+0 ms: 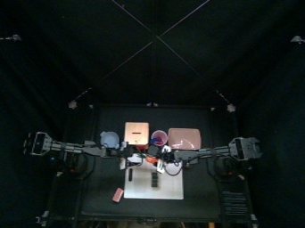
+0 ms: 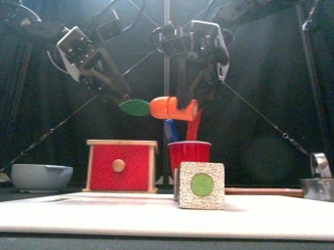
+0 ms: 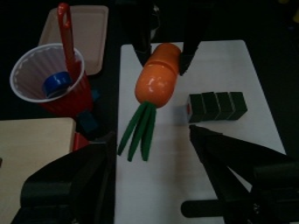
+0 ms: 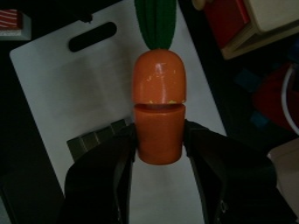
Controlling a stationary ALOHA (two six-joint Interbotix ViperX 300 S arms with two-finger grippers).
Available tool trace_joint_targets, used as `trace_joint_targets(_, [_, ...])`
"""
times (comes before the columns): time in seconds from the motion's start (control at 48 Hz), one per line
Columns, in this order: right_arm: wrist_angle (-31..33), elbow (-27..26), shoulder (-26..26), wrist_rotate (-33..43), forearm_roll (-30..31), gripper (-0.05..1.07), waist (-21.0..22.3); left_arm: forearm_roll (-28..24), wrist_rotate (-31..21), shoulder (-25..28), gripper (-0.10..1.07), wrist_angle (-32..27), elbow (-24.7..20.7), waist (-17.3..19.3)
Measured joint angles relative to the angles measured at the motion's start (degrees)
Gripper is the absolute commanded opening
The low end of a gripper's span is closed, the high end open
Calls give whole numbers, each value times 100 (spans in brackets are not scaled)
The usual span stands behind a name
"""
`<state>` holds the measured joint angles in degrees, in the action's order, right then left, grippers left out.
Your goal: Grab carrot leaf with other hand
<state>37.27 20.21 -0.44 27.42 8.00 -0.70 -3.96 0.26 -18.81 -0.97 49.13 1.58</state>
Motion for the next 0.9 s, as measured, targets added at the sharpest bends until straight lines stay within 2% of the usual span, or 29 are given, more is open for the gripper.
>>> trace_joint_targets(0.438, [-9,-9,-9,-9,0,46,-9,-167,9,352,94,202,-132,35])
trace_joint_targets(0.896, [-9,-9,0,0,0,45,0,-325,18,378,53,202,-141,97])
